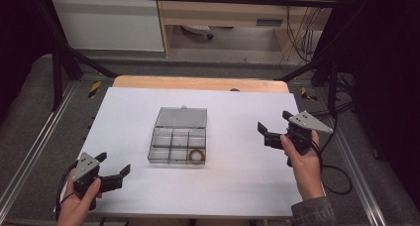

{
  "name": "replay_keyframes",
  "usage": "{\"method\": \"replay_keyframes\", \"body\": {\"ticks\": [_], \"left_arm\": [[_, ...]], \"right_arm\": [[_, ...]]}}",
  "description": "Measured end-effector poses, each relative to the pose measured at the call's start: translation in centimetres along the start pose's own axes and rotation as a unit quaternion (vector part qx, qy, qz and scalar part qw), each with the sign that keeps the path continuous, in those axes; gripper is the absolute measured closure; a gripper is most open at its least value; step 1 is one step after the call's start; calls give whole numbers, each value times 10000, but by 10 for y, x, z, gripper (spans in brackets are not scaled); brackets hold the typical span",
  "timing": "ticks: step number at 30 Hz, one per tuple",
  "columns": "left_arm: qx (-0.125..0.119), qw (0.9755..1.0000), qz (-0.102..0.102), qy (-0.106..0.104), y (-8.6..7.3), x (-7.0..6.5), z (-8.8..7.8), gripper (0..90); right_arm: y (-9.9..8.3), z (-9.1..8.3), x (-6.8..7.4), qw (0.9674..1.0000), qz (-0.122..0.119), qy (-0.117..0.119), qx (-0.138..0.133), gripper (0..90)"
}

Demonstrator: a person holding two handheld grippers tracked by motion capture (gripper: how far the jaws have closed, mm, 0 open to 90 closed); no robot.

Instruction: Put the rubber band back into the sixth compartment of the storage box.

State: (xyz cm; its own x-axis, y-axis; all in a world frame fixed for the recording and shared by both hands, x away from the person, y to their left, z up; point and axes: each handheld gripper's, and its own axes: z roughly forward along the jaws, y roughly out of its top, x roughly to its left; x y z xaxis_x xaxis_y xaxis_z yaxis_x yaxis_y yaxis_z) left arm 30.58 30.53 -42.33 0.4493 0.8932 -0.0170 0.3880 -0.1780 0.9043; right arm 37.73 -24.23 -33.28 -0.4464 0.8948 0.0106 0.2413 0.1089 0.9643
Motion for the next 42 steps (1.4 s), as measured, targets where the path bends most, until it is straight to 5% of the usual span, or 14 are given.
{"method": "replay_keyframes", "body": {"ticks": [9, 22, 34, 42], "left_arm": [[-7, 10000, -16, 1, 0, 0, 0, 50], [-41, 10000, -29, -1, 0, 0, -1, 49], [-104, 9999, -58, -49, 1, -1, -1, 49], [-100, 9999, -46, -76, 2, -1, -1, 49]], "right_arm": [[-29, -14, -17, 9996, 216, -176, 34, 52], [-78, -20, -21, 9985, 372, -247, 329, 42], [-107, -10, -11, 9959, 351, -63, 826, 29], [-118, 9, 9, 9915, 141, 212, 1278, 29]]}}
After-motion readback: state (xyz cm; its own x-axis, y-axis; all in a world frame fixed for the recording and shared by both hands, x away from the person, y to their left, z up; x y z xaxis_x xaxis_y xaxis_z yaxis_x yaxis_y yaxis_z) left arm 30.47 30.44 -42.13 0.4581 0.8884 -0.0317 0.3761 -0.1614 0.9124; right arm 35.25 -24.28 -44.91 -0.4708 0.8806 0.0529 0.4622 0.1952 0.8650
